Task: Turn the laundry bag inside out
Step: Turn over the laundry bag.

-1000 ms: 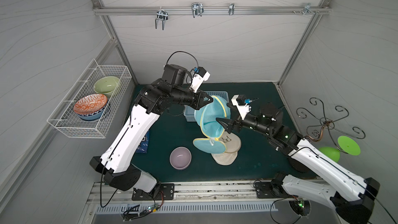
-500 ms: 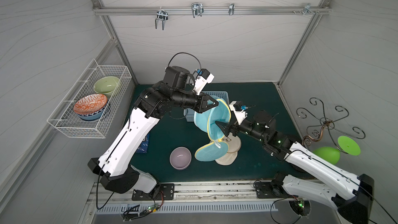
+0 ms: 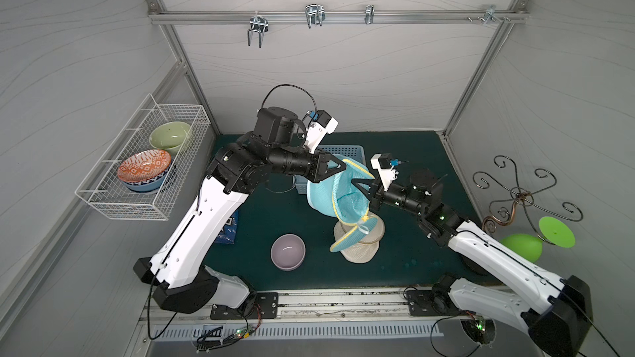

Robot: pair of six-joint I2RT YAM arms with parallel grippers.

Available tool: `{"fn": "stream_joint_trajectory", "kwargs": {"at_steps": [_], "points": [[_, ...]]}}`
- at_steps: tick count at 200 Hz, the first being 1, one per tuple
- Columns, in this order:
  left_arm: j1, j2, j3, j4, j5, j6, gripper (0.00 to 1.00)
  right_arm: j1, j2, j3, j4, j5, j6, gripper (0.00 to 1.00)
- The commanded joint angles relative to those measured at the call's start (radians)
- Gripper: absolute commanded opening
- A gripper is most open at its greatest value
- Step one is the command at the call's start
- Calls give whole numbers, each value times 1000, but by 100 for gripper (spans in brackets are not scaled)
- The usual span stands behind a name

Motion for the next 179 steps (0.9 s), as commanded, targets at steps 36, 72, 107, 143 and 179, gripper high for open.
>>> {"fn": "stream_joint_trajectory", "kwargs": {"at_steps": [36,72,107,143,179], "points": [[49,-53,-10,35,-291,-3,0,-7,-45,85,-134,-325,-94,0],[138,-54,-32,85,-301,-31,0,18,-33,113,-134,-547,-91,0],[155,-54,-116,124,-351,-19,0,25,-74,104,-5,-699,4,0],[194,-44,-175,215,-326,-70,0,43,-48,92,252,-835,211,0],[205,61,-151,259,-275,-92,0,184,15,143,392,-908,320,0]]}}
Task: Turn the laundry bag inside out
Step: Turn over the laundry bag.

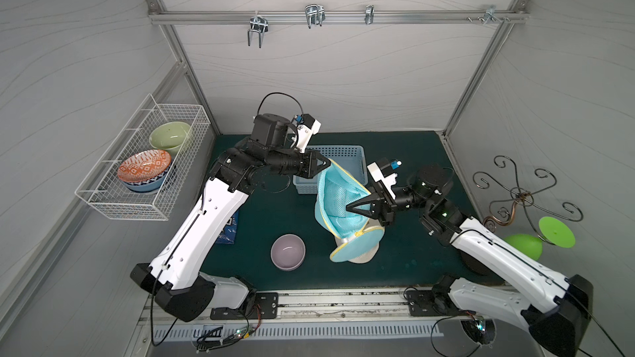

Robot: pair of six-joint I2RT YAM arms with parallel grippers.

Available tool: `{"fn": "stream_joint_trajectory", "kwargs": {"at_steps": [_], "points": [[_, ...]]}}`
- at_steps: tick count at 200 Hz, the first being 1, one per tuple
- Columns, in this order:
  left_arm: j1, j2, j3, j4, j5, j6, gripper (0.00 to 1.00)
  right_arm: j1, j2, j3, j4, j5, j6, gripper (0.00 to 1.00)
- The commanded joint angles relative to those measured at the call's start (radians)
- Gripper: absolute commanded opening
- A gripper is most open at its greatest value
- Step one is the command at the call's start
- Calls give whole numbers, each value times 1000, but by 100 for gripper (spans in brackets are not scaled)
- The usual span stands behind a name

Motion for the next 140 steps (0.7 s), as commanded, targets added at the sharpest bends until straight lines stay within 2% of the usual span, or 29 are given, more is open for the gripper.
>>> {"fn": "stream_joint_trajectory", "kwargs": {"at_steps": [1,22,39,63,74,90,101,110,120,131,140], "points": [[82,83,25,162,-189,-46,0,109,-15,54,228,-246,83,0],[83,131,2,171,-160,-42,0,136,-22,86,303,-246,139,0],[92,156,-42,188,-58,-36,0,136,-44,127,266,-251,124,0],[104,146,-167,317,209,-80,0,97,-72,177,109,-240,19,0],[109,126,-236,397,319,-112,0,32,-89,170,115,-231,36,0],[108,102,-319,453,347,-137,0,-44,-93,150,235,-228,151,0],[108,92,-362,438,323,-123,0,-67,-83,156,340,-231,237,0],[123,77,-408,457,345,-131,0,-81,-82,162,363,-225,259,0],[149,40,-476,580,422,-206,0,-86,-91,166,324,-232,238,0],[172,-39,-571,821,515,-345,0,-86,-113,159,219,-222,167,0],[177,-110,-615,952,531,-419,0,-85,-129,135,181,-213,137,0]]}}
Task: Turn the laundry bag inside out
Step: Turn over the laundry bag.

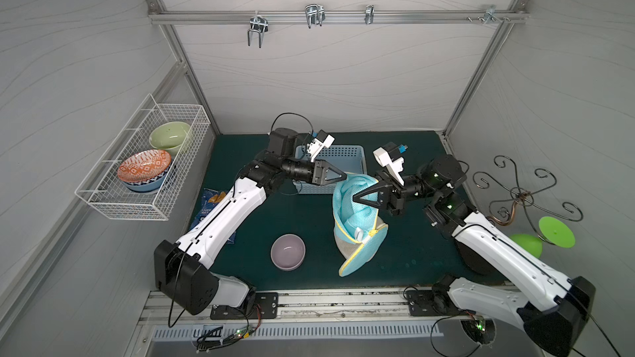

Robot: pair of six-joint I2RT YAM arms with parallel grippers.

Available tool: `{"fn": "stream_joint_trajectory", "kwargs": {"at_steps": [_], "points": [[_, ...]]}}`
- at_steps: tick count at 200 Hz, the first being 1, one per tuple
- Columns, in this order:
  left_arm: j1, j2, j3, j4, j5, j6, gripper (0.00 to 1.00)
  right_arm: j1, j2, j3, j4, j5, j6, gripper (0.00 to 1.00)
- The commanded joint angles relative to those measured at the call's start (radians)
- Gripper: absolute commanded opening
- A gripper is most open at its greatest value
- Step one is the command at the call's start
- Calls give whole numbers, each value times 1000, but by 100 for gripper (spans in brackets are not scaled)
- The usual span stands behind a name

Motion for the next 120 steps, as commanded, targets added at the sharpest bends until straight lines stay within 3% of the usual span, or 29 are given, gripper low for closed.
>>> {"fn": "stream_joint_trajectory", "kwargs": {"at_steps": [1,21,37,64,87,120], "points": [[90,-102,-135,338,-50,-229,0,8,-137,37,126,-107,-101,0],[79,-189,-128,348,-17,-233,0,6,-147,15,84,-103,-130,0],[70,-213,-142,357,-15,-260,0,8,-132,18,160,-132,-73,0],[66,-244,-238,594,25,-406,28,25,-111,46,180,-157,-59,0],[41,-261,-274,806,68,-490,37,56,-80,74,165,-175,-69,0],[6,-318,-228,698,70,-335,39,84,-44,105,147,-188,-63,0]]}}
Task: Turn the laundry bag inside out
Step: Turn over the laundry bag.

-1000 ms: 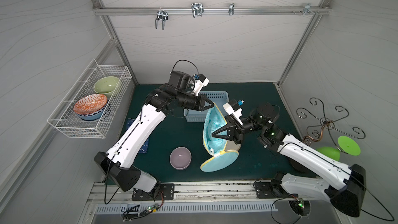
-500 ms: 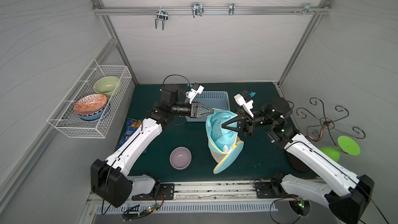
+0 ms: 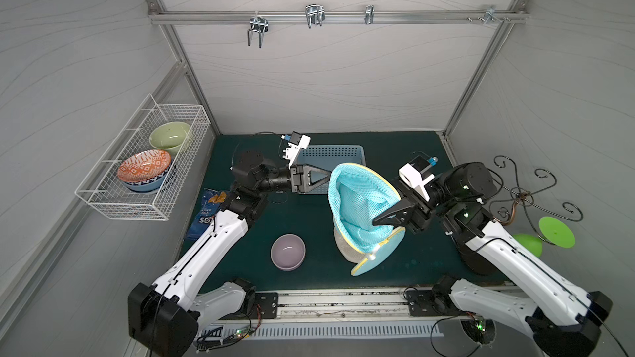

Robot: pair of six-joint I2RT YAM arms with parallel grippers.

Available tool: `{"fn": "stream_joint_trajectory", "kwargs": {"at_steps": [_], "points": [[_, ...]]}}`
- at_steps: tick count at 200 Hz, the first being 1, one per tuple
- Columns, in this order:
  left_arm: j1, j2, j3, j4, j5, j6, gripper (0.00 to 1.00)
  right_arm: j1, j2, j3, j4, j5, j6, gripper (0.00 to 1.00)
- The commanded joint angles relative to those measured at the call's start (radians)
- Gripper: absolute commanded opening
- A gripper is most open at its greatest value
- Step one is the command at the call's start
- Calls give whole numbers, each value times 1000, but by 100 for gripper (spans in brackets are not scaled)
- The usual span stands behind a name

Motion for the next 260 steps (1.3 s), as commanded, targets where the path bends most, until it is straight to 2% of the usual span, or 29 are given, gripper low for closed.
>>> {"fn": "stream_joint_trajectory", "kwargs": {"at_steps": [1,13,27,30,35,41,55,68,76,90,106,145,155,167,176,185,203,204,208,211,223,239,260], "points": [[-19,-62,62,70,15,70,39,18,26,35,23,-33,-9,0],[-19,-73,65,77,26,67,40,20,34,42,-5,-35,-22,0],[-25,-75,38,210,37,-2,44,20,41,46,-46,-31,-46,0],[-26,-74,33,229,38,-15,47,19,44,46,-51,-29,-48,0],[-26,-73,28,234,41,-21,61,17,48,49,-70,-25,-55,0],[-25,-75,26,193,29,0,67,13,52,50,-92,-20,-65,0],[-9,-91,36,-22,-47,101,65,-9,48,42,-147,12,-87,0],[40,-119,37,-189,-173,161,65,-61,28,8,-156,63,-85,0],[84,-132,23,-220,-227,149,66,-95,19,-20,-110,64,-43,0],[170,-152,-18,-182,-253,88,67,-125,17,-35,-111,66,-23,0],[218,-157,-56,-85,-224,21,68,-130,16,-45,-113,63,-20,0],[195,-155,-68,212,-12,-23,68,-133,48,-22,-113,-15,-22,0],[161,-166,-47,199,23,30,68,-132,62,-24,-78,-38,-3,0],[107,-179,6,-22,-3,213,68,-122,78,-25,-51,-62,20,0],[62,-178,36,-95,-20,307,68,-111,93,-22,-43,-76,29,0],[43,-164,47,-91,-35,318,69,-94,102,-16,-41,-84,26,0],[31,-111,48,40,1,220,72,-75,105,-6,-81,-88,-9,0],[30,-109,48,42,3,218,74,-74,105,-6,-82,-89,-11,0],[25,-104,50,41,7,217,95,-72,107,-4,-86,-88,-16,0],[20,-100,54,31,5,224,98,-71,107,-3,-88,-89,-16,0],[-4,-111,72,-92,-21,319,99,-63,113,5,-77,-101,-13,0],[-41,-135,111,-304,-106,517,99,-40,128,21,-102,-117,-31,0],[-45,-139,145,-348,-141,564,99,-11,140,34,-146,-123,-68,0]]}}
